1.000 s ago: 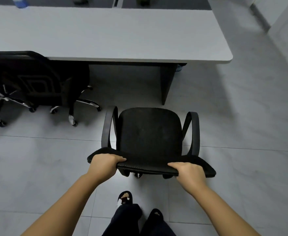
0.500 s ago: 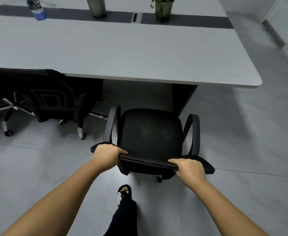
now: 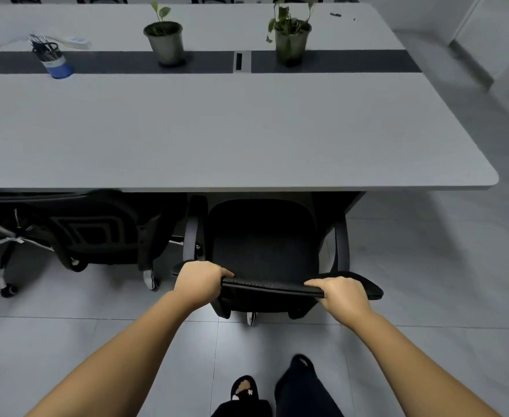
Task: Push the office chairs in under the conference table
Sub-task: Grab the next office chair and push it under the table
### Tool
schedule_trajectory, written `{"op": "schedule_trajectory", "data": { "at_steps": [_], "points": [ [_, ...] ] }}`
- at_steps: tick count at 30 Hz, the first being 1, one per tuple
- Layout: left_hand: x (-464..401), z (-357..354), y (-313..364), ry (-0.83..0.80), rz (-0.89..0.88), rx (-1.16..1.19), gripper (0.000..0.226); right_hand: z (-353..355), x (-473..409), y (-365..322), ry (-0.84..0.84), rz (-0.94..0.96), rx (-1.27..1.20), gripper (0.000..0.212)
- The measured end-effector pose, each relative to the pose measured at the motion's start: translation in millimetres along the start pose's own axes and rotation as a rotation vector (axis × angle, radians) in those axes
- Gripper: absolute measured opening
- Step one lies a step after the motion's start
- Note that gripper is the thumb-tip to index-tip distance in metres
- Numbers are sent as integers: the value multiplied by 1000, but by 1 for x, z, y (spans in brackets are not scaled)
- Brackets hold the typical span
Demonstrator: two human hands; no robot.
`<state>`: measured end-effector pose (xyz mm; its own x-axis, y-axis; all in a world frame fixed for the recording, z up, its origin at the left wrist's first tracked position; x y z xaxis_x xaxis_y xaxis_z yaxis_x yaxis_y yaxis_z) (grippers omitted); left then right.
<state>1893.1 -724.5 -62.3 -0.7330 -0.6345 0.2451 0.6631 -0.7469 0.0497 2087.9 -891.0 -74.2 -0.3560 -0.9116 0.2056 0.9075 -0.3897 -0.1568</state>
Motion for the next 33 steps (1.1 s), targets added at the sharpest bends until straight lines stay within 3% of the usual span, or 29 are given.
{"op": "schedule_trajectory", "data": {
  "at_steps": [22,33],
  "points": [
    [-153,39,-44,20,80,135,43,43,-186,35,-56,174,-36,29],
    [-196,39,-69,10,43,155,32,47,-228,34,-57,141,-93,16]
  ]
}}
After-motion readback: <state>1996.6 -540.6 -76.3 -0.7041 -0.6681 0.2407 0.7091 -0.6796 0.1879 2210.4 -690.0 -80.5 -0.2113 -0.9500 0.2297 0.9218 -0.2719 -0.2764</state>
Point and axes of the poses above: each hand's wrist, its own x-axis away from the middle knuckle, its own z-axis out of the back of the hand, y = z × x, the point moved 6 cm from there along -x, towards the middle knuckle, and after that the axes turned 6 degrees about y, right-handed, at the moved point
